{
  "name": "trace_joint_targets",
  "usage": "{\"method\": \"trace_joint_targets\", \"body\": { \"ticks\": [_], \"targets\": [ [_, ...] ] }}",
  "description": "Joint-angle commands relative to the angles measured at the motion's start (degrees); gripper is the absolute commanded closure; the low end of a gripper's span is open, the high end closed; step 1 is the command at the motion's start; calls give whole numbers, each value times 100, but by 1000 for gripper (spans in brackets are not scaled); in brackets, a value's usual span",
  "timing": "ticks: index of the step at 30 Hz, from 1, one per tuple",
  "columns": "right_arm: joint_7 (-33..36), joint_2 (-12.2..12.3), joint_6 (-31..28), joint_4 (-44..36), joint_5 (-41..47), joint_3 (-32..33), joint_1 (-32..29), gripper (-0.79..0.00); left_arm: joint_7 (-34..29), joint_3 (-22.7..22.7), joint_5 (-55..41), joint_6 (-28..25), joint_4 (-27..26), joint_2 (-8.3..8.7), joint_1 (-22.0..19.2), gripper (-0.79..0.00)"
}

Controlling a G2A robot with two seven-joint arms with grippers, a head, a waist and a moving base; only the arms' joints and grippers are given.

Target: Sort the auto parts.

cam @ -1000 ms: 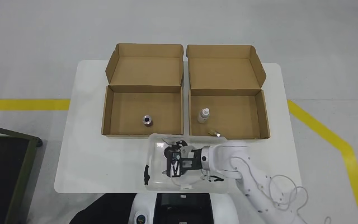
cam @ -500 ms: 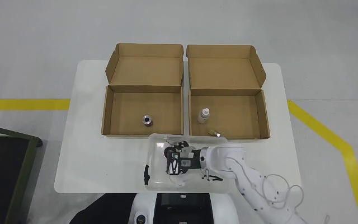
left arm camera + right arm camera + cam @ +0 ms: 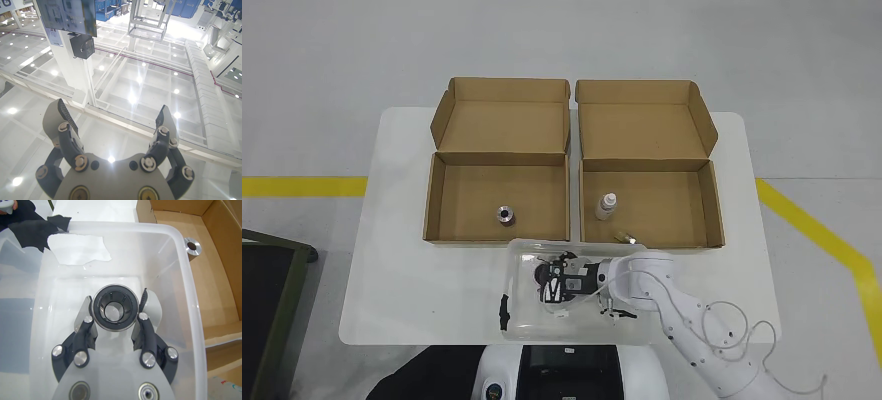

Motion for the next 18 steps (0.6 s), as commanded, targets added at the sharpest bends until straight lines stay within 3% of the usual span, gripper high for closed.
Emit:
{"method": "trace_joint_targets", "body": {
  "ticks": [1, 8, 18],
  "targets": [
    [-17, 6, 15, -12, -9, -2, -5, -302, 0, 0, 0, 0, 0, 0, 0, -785],
    [-101, 39, -12, -150, 1, 6, -32, 0, 0, 0, 0, 0, 0, 0, 0, -785],
    [-369, 109, -184, -451, 336, 160, -142, 0, 0, 0, 0, 0, 0, 0, 0, -785]
  ]
}}
